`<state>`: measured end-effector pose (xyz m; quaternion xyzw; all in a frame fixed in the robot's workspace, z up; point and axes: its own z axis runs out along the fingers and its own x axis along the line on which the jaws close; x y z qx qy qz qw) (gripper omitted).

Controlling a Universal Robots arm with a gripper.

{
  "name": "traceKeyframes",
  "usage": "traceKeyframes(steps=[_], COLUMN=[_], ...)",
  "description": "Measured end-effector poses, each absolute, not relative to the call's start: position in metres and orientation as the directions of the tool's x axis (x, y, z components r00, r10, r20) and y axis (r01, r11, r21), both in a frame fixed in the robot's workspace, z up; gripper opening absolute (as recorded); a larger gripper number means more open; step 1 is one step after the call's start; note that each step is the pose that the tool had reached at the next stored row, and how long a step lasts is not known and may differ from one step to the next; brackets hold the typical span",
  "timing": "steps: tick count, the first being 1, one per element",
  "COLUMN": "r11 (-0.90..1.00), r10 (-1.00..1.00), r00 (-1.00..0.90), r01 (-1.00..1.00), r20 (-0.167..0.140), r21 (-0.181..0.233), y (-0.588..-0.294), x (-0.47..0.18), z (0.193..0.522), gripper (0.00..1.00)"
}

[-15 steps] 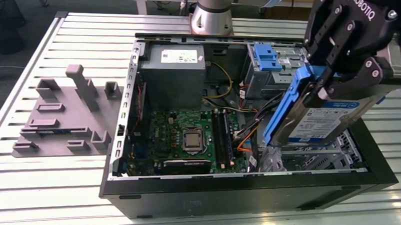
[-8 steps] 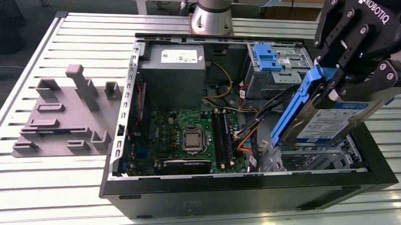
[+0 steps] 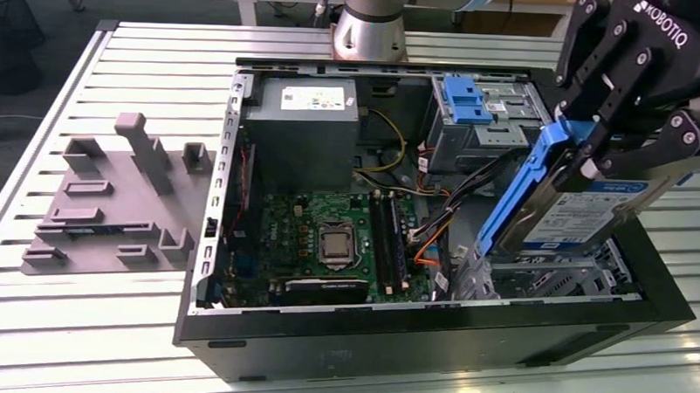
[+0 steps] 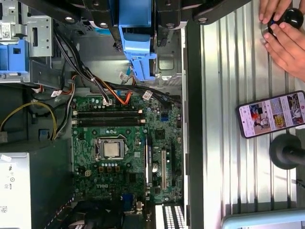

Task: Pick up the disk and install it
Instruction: 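Insert the disk into the insertion slot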

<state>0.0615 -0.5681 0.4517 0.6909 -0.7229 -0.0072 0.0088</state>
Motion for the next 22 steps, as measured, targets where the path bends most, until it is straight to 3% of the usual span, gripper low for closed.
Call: traceKeyframes(steps=[22], r11=[0.035], r10=[-0.999], r00=[-0.035], r01=[-0.999], r20=[0.002], r21=[0.022], y=[-0.564], x=[0.071], z=[0.441], gripper=[0.36])
